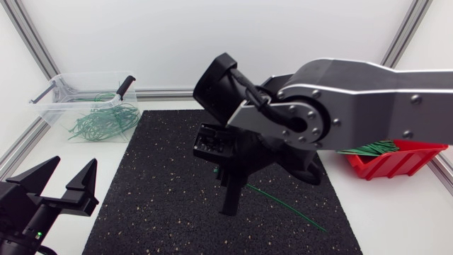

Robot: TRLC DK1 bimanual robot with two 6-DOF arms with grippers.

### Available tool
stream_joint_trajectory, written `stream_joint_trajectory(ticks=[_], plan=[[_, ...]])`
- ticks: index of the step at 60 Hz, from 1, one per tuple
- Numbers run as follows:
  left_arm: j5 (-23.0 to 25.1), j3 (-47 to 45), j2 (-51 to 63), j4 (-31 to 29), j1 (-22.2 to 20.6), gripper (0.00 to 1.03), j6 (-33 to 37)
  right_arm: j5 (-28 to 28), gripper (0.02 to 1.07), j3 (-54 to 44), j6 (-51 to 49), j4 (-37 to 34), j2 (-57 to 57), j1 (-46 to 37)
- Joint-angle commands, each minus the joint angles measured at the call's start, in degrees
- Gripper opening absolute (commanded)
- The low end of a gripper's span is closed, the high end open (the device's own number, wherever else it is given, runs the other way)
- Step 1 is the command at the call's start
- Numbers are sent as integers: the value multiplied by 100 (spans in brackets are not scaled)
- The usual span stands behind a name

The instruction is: Take a green cable tie from the red box, thread the tail through the head to close it, then place it in the transparent bin on the left.

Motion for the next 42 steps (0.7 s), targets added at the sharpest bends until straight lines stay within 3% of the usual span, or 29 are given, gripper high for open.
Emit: stream_joint_trajectory(ticks=[1,42], plan=[[18,-147,-39,-139,36,99,-98,200,8,-200,130,162,371,196],[18,-138,-39,-183,18,99,-89,200,10,-147,491,715,1759,864]])
